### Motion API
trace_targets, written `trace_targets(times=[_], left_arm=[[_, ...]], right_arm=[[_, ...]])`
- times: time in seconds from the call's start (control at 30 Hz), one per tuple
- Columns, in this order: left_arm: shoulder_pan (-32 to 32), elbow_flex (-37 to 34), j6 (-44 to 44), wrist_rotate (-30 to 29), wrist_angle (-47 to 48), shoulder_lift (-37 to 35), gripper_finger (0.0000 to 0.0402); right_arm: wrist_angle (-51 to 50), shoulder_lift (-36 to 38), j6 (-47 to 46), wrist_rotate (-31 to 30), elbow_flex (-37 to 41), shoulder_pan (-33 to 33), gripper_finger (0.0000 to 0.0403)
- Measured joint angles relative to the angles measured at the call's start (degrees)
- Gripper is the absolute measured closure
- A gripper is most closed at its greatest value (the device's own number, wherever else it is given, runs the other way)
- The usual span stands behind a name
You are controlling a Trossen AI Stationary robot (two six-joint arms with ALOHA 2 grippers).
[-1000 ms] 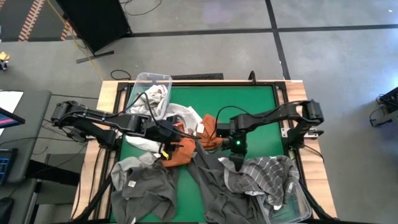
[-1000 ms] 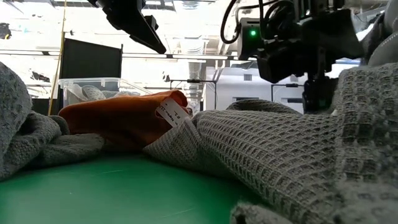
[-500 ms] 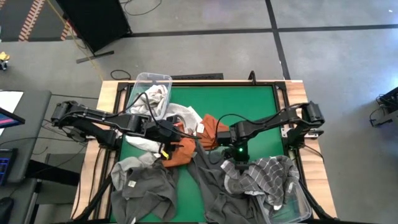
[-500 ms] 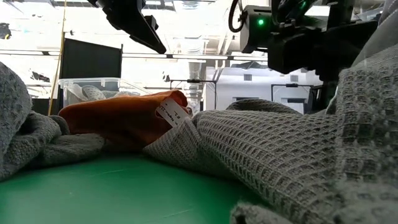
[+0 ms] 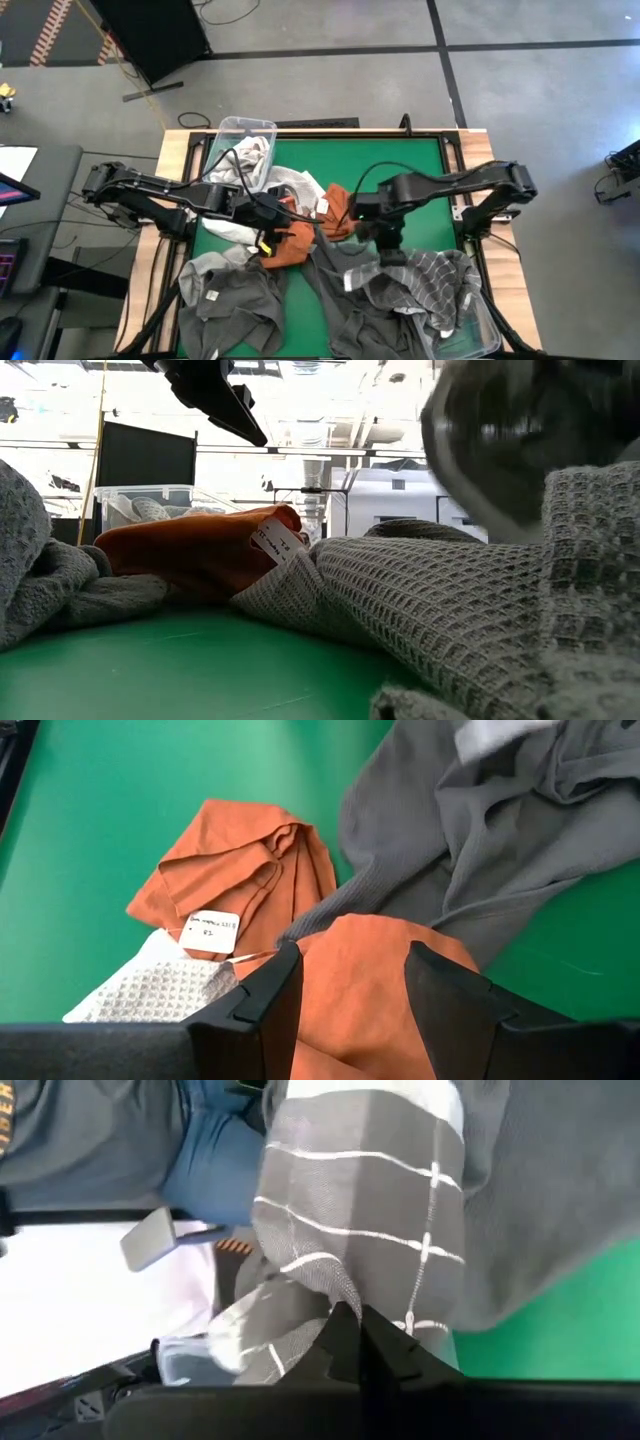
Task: Sort towels by color in basket
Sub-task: Put the gray patterned towel into the bottom transparent bin
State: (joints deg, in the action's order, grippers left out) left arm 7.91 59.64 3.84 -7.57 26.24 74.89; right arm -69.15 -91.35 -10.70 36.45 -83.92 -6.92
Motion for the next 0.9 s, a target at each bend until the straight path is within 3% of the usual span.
trace_targets(times=[0.23, 0.5, 0.7, 0.9], left_arm=[[0.0, 0.0, 0.0, 0.0, 0.0, 0.0, 0.0234], [0.0, 0.0, 0.0, 0.0, 0.0, 0.0, 0.0234], [0.0, 0.0, 0.0, 0.0, 0.0, 0.0, 0.0234], [0.0, 0.0, 0.0, 0.0, 0.0, 0.0, 0.0234]], right_arm=[[-8.3, 10.4, -14.6, -9.3, -5.7, -8.6, 0.0387], [-14.9, 16.8, -41.7, -20.7, -5.4, -26.8, 0.0387], [-11.9, 16.2, -55.5, -21.6, 0.8, -38.0, 0.0388], [5.2, 15.9, -59.9, -21.8, 14.3, -42.7, 0.0385]])
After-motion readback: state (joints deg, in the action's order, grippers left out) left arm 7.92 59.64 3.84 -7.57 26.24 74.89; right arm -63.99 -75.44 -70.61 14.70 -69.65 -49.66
